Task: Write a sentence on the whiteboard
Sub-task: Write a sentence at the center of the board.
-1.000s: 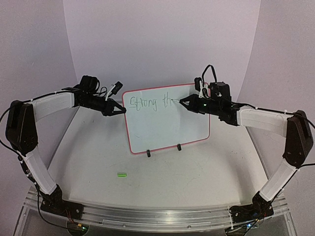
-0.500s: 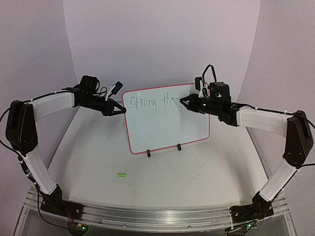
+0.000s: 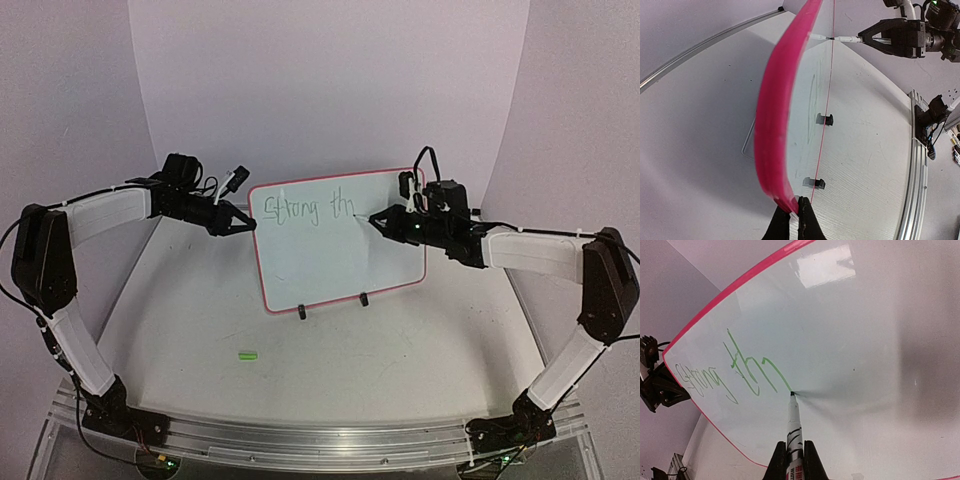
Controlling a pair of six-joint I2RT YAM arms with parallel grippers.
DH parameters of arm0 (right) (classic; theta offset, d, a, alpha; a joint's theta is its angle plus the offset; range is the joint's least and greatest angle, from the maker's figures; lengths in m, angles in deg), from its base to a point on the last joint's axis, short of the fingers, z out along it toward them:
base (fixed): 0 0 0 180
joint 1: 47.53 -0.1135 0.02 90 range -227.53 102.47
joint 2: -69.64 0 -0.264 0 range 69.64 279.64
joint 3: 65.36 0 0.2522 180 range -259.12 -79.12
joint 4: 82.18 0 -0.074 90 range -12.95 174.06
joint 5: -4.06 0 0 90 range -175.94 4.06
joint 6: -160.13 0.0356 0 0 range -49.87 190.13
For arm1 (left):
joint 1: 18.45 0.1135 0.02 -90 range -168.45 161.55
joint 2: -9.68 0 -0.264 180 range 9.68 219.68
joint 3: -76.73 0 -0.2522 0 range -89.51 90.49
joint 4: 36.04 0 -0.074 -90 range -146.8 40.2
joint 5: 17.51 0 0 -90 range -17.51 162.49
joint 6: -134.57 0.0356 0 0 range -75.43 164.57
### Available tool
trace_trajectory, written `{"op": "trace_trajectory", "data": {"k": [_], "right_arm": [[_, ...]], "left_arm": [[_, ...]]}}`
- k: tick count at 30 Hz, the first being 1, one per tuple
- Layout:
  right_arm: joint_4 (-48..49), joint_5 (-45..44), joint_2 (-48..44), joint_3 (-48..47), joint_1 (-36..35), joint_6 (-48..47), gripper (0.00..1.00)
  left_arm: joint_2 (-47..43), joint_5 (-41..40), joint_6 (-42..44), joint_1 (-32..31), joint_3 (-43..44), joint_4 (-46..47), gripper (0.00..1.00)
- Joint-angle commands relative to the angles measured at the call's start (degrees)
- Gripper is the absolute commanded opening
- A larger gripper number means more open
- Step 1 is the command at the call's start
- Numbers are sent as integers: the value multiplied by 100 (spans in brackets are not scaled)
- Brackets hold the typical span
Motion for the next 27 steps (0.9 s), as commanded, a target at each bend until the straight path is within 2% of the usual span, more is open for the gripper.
{"op": "trace_trajectory", "data": {"k": [1, 11, 27], "right_arm": [[63, -188, -155, 37, 31, 78, 0], [595, -151, -108, -191, 31, 365, 0], [635, -575, -120, -193, 31, 379, 0]], "left_arm": [[82, -444, 491, -165, -38, -467, 0], [99, -453, 497, -183, -30, -479, 0], [87, -455, 497, -183, -29, -488, 0]]}}
